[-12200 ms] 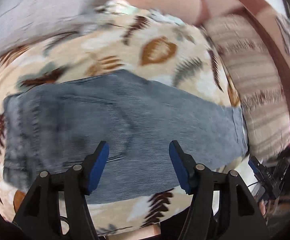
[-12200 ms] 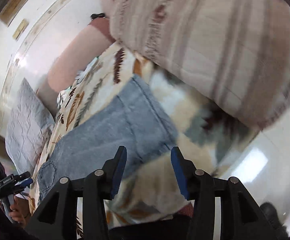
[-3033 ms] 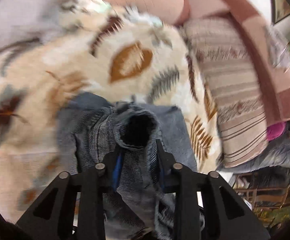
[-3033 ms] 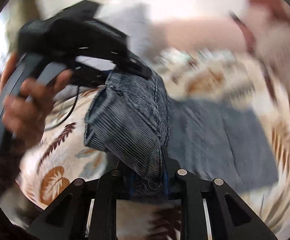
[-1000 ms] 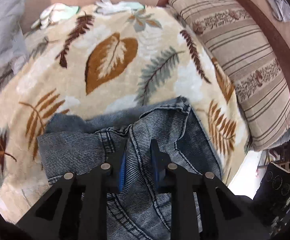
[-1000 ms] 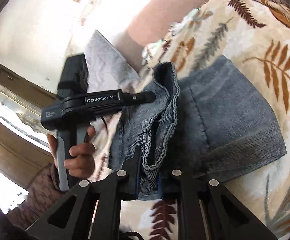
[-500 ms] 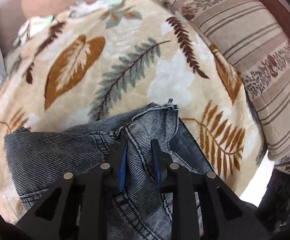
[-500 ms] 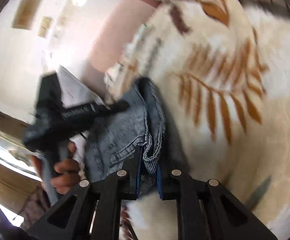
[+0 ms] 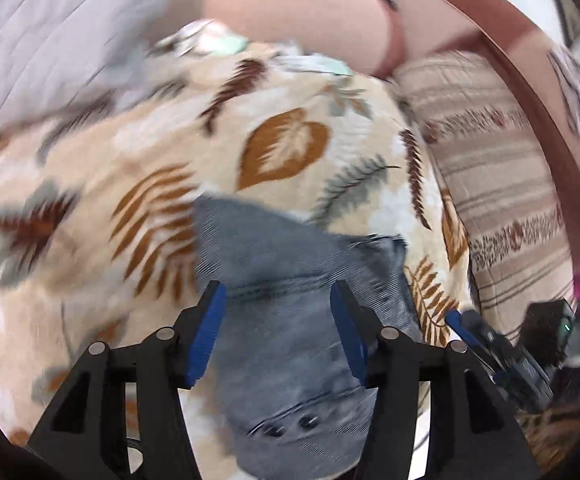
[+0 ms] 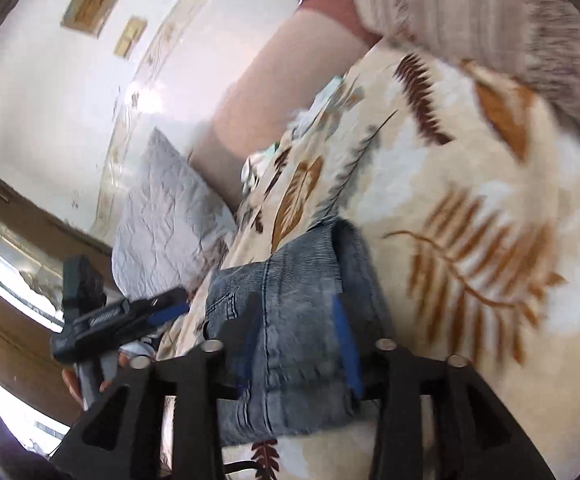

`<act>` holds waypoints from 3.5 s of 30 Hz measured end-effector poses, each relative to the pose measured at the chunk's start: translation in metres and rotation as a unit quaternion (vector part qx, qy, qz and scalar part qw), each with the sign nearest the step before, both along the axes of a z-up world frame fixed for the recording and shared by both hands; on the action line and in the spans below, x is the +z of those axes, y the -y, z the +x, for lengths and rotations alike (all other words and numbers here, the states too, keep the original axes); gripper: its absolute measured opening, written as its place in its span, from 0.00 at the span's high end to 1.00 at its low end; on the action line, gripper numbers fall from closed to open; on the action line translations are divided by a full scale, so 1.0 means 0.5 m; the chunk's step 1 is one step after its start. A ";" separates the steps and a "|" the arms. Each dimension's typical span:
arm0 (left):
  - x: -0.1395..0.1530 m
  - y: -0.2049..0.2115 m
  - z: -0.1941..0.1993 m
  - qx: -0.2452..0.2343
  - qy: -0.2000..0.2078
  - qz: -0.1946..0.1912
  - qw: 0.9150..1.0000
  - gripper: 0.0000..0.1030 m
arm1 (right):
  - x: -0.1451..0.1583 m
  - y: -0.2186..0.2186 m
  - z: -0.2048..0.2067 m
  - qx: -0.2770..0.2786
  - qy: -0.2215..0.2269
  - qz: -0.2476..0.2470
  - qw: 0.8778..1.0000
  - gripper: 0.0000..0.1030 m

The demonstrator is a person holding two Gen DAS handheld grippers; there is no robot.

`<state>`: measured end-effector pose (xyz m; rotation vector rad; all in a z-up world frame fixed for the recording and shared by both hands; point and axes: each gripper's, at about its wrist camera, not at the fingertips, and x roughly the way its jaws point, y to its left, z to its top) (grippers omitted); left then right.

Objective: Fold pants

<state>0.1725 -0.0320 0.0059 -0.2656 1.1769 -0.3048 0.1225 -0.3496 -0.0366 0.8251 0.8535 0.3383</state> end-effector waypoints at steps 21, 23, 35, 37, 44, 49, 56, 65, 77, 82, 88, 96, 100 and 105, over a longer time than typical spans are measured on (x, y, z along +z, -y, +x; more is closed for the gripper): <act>-0.157 -0.014 0.086 0.094 -0.084 0.006 0.992 0.59 | -0.035 -0.044 0.174 0.045 -0.044 -0.103 0.993 0.93; -0.159 -0.008 0.090 0.088 -0.082 0.022 0.992 0.59 | -0.064 -0.051 0.170 0.048 -0.063 -0.127 0.989 0.93; -0.097 -0.063 -0.117 0.057 -0.076 -0.102 0.990 0.43 | -0.031 -0.028 -0.012 0.087 -0.059 -0.079 0.991 0.50; -0.124 -0.045 -0.147 0.045 -0.097 -0.110 0.988 0.43 | -0.054 -0.035 -0.027 0.094 -0.071 -0.072 0.990 0.50; -0.096 0.015 -0.192 0.049 -0.052 -0.015 0.997 0.57 | 0.026 -0.070 -0.074 0.103 -0.005 -0.157 0.982 0.94; -0.111 0.036 -0.196 0.046 -0.045 0.016 0.998 0.63 | -0.018 -0.061 -0.072 0.101 -0.046 -0.211 0.971 0.93; -0.109 0.044 -0.202 0.043 -0.034 0.037 0.998 0.63 | -0.035 -0.042 -0.094 0.077 -0.062 -0.187 0.977 0.86; -0.111 0.026 -0.199 0.043 -0.042 0.020 0.998 0.63 | 0.012 -0.020 -0.103 0.061 -0.046 -0.169 0.983 0.81; -0.101 -0.082 -0.070 0.090 -0.077 -0.059 0.991 0.46 | -0.014 0.007 0.062 0.003 -0.074 -0.105 0.992 0.49; -0.128 -0.022 -0.006 0.071 -0.095 -0.033 0.992 0.45 | -0.053 -0.031 0.128 0.033 -0.093 -0.161 0.982 0.66; -0.130 -0.031 0.002 0.061 -0.086 -0.015 0.994 0.43 | -0.035 -0.004 0.115 0.023 -0.080 -0.210 0.974 0.79; -0.167 -0.063 -0.022 0.048 -0.115 -0.111 0.986 0.31 | -0.095 0.033 0.075 0.076 -0.101 -0.078 0.989 0.38; -0.190 -0.034 -0.016 0.034 -0.142 -0.151 0.978 0.20 | -0.134 -0.021 0.068 0.134 -0.102 -0.006 0.986 0.38; -0.200 -0.003 -0.025 0.042 -0.152 -0.147 0.976 0.37 | -0.123 -0.048 0.064 0.121 -0.106 -0.065 0.985 0.61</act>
